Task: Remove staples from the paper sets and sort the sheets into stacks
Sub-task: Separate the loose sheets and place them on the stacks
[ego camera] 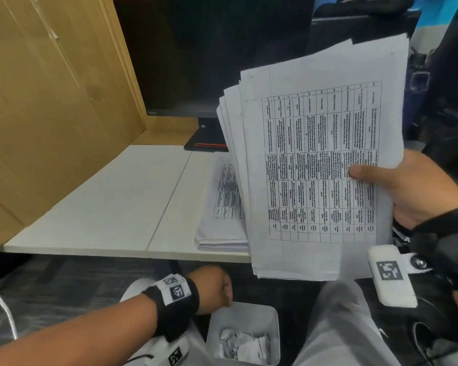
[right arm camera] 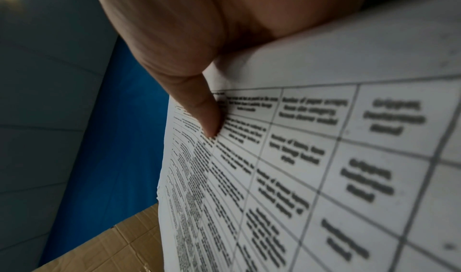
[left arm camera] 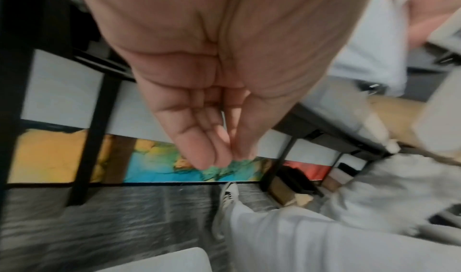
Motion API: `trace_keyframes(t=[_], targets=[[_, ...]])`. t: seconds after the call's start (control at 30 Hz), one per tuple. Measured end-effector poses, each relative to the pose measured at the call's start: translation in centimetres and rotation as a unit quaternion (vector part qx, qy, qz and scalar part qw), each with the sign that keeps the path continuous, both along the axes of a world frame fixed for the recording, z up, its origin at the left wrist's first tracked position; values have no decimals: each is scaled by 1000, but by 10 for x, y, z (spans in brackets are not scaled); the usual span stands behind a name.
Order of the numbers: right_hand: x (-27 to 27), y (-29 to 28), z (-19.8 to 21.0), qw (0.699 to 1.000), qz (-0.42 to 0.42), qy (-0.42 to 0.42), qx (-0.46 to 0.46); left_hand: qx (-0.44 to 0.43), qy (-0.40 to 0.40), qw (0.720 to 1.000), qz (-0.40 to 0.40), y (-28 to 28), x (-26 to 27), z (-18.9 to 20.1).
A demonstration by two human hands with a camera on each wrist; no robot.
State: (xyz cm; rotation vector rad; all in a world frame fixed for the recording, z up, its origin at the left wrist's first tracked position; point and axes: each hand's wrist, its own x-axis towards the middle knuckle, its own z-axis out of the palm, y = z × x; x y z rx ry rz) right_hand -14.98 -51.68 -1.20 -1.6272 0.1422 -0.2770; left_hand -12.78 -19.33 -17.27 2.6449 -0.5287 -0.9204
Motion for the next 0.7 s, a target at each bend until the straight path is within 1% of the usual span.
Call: trace_keyframes(t=[0.1,0.13,0.17,0.2,0.23,0.27,0.3,0.33,0.37,0.4,0.43,0.47,0.5,0.53,0.57,0.63,0.7], targets=[[-2,0,3,999,9,-13,35,-57,-23,994,-85,4,-25,53],[-2,0,6,999,14,-21,47,-96,-37,991,-87,6,-33,78],[-2,0,8,998,20,-28,60,-156,-65,984,-60,8,-38,104],[-2,2,11,996,28,-36,74,-225,-128,966,-12,12,-39,129],[-2,5,15,994,36,-43,89,-287,-201,935,47,15,-34,150],[-1,9,20,992,46,-52,102,-334,-253,903,99,18,-25,170],[1,14,25,990,53,-63,112,-357,-270,884,133,20,-14,186],[5,19,30,989,59,-74,114,-369,-251,880,161,19,-4,202],[9,27,35,988,61,-86,112,-396,-212,876,174,16,7,213],[13,35,40,987,62,-102,106,-440,-169,864,177,11,17,221],[17,44,45,986,58,-119,99,-488,-137,843,181,5,25,228],[21,52,48,986,45,-135,87,-528,-127,817,191,-1,29,233],[24,59,51,986,26,-149,70,-561,-138,793,195,-6,33,235],[29,66,53,985,1,-165,47,-575,-169,775,199,-10,36,234],[31,71,55,984,-22,-178,21,-577,-205,765,201,-13,39,232],[39,77,52,981,-63,-182,-28,-553,-257,763,215,-16,44,222],[43,80,44,980,-93,-167,-49,-529,-256,766,263,-17,47,204]])
